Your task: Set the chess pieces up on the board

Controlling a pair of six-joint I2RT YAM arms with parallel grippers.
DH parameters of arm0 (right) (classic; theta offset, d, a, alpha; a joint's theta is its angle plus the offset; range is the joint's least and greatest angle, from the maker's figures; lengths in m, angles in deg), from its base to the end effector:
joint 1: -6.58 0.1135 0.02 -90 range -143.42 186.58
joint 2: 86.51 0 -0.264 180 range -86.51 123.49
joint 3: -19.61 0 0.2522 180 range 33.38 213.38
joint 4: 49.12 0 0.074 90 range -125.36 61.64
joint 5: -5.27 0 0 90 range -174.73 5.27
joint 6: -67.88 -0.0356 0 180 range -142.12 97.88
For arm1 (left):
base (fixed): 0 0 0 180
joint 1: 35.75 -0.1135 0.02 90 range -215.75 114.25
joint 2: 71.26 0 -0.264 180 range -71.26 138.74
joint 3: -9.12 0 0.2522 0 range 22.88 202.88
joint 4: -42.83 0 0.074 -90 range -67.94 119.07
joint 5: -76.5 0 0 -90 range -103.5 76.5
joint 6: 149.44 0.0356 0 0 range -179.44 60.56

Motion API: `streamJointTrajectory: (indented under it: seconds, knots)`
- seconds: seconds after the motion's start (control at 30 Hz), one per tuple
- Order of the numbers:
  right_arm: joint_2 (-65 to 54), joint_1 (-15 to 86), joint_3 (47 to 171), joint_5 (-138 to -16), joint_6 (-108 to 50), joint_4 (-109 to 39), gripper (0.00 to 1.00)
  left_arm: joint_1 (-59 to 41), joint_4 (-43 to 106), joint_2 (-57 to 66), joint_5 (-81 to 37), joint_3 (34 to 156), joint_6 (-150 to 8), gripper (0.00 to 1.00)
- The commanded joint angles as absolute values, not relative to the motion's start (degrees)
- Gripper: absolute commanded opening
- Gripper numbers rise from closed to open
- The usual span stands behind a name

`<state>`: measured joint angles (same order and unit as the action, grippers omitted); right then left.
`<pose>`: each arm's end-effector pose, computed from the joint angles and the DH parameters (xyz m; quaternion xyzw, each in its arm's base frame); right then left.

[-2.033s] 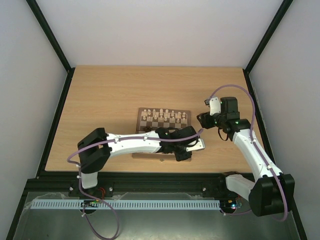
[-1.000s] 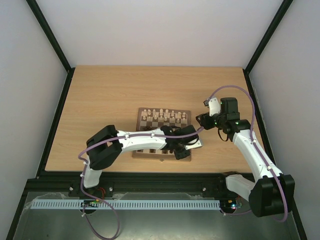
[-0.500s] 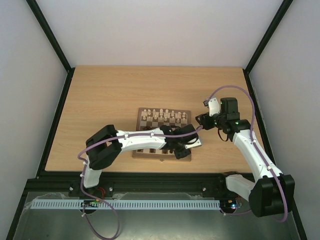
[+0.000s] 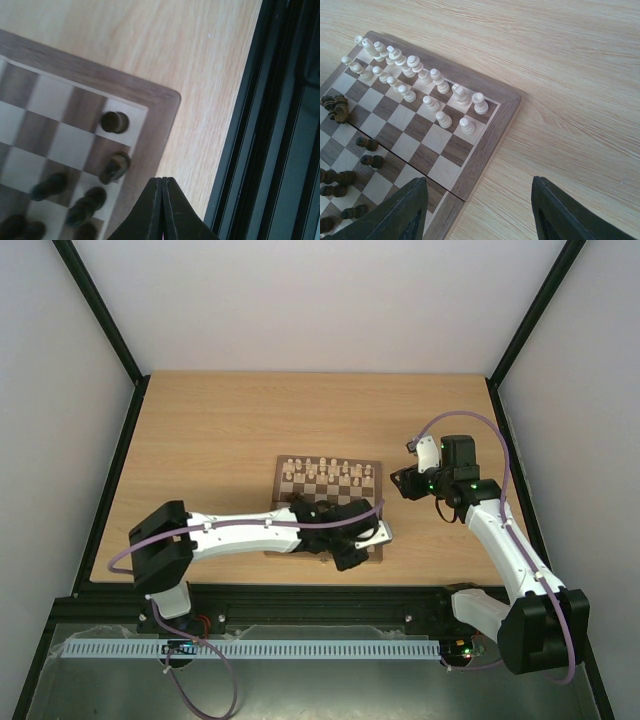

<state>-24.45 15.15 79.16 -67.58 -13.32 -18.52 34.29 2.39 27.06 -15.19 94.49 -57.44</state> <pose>0.2345 0.0460 0.2767 -0.2015 0.8488 0.1302 0.4713 0.1251 -0.3475 0.2302 0.5620 0.7651 -0.1873 0.2525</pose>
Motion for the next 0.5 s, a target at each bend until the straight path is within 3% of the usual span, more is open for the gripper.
streamJointTrajectory:
  seconds: [0.0, 0.47]
  knots:
    - [-25.1, 15.0, 78.6, -67.0, -12.8, -16.7, 0.58, 35.0, 1.7, 30.6, -16.5, 93.2, -58.6, 0.02]
    - [-24.9, 15.0, 78.5, -66.9, -12.5, -16.7, 0.58, 33.8, 2.9, 35.1, -12.8, 95.0, -59.4, 0.02]
